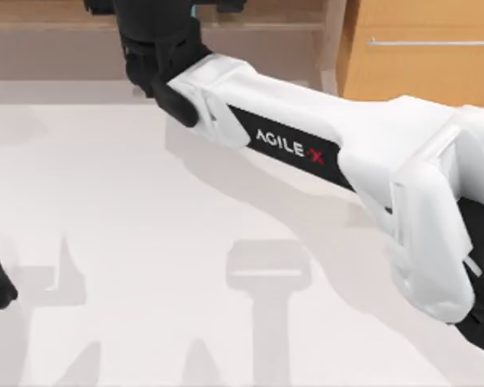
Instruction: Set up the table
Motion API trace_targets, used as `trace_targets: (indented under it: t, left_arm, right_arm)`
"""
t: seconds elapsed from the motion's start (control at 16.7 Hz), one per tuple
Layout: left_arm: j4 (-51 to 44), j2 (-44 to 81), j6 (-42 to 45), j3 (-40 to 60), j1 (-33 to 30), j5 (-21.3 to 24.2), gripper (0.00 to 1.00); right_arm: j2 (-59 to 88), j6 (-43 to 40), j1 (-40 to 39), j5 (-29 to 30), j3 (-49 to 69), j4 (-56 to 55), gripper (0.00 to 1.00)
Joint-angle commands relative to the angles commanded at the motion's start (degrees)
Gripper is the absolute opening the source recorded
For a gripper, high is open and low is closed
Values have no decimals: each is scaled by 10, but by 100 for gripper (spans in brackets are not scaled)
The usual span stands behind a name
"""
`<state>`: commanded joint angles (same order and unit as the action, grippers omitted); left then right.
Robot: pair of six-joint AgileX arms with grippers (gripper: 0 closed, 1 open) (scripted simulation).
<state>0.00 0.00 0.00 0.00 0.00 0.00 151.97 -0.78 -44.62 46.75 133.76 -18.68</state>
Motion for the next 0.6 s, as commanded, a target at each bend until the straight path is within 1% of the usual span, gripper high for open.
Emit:
trace_targets:
  t: [0.18,0.6]
  left_arm:
    - [0,0,0,0,0,0,100]
    - [0,0,0,0,0,0,100]
  right_arm:
    - [0,0,0,0,0,0,100]
    - [0,0,0,0,0,0,47]
